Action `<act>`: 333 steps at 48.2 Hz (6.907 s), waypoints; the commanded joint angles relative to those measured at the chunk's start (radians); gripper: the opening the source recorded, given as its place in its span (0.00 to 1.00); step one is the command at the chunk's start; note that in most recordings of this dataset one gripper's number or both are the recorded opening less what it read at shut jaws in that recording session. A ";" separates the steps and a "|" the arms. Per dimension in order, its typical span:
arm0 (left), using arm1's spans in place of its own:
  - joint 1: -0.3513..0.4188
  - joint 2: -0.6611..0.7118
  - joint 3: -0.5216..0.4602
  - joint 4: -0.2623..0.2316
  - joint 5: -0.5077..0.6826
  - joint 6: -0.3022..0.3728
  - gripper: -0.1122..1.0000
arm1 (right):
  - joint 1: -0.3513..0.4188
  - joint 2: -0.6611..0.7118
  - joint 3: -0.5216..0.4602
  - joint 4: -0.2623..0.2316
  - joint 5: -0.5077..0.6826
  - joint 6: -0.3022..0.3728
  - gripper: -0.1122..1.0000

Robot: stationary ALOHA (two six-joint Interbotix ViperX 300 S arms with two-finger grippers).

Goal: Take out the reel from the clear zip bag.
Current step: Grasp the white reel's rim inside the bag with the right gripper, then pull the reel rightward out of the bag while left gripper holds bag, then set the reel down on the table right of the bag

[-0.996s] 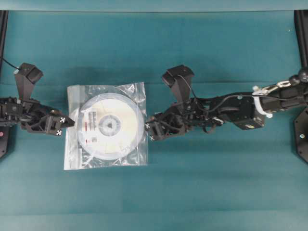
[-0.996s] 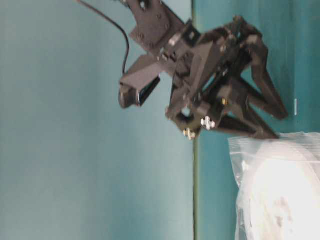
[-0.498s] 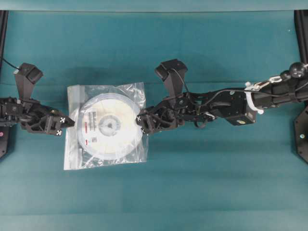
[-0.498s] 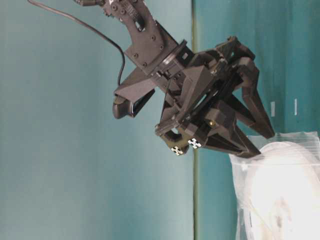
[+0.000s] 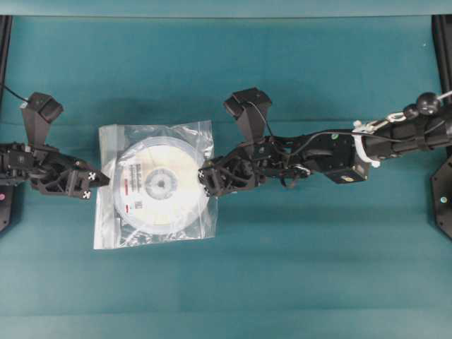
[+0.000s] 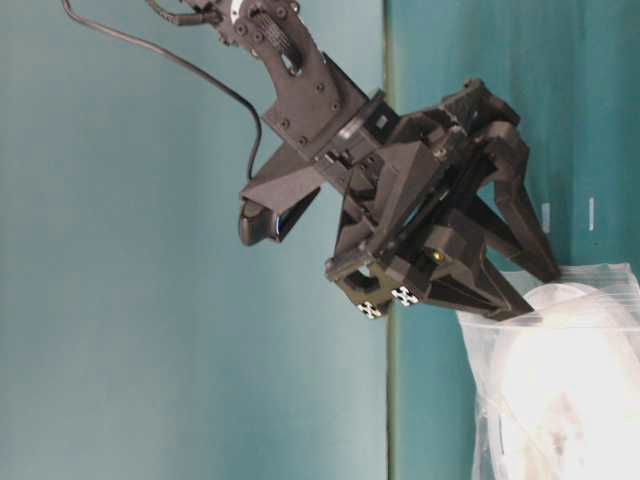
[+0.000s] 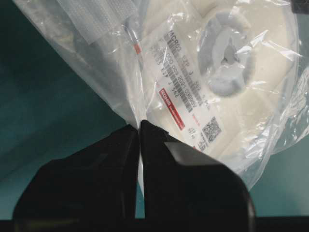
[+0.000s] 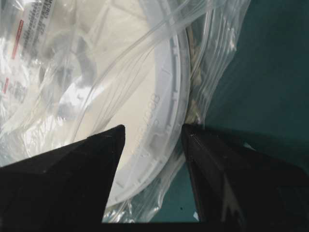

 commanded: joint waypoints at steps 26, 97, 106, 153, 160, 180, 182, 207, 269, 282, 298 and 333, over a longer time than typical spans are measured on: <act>0.000 -0.002 -0.015 0.002 -0.006 0.003 0.12 | 0.021 0.014 -0.067 0.005 -0.003 0.011 0.73; -0.002 0.009 -0.023 0.002 -0.005 0.003 0.12 | 0.012 -0.008 -0.028 0.003 0.000 0.005 0.13; 0.000 0.011 -0.026 0.002 -0.006 0.003 0.12 | 0.011 -0.043 0.032 0.003 -0.011 0.006 0.13; 0.000 0.012 -0.028 0.003 -0.005 0.006 0.12 | 0.011 -0.161 0.225 0.040 -0.067 0.009 0.13; 0.000 0.012 -0.026 0.002 -0.005 0.008 0.12 | 0.011 -0.178 0.253 0.051 -0.077 0.009 0.13; 0.000 0.012 -0.028 0.002 -0.005 0.008 0.12 | 0.014 -0.230 0.319 0.058 -0.077 0.009 0.13; 0.000 0.012 -0.028 0.002 -0.005 0.008 0.12 | 0.015 -0.235 0.324 0.058 -0.077 0.009 0.13; 0.000 0.014 -0.028 0.003 -0.005 0.008 0.12 | 0.017 -0.282 0.383 0.072 -0.078 0.009 0.13; 0.000 0.028 -0.041 0.003 -0.006 0.008 0.12 | 0.006 -0.413 0.551 0.117 -0.107 0.009 0.13; 0.000 0.028 -0.043 0.003 -0.006 0.008 0.12 | 0.005 -0.439 0.581 0.126 -0.107 0.009 0.13; 0.000 0.029 -0.040 0.003 -0.005 0.008 0.12 | -0.002 -0.462 0.606 0.127 -0.107 0.009 0.13; 0.000 0.031 -0.043 0.003 -0.005 0.008 0.12 | -0.005 -0.482 0.624 0.127 -0.100 0.006 0.13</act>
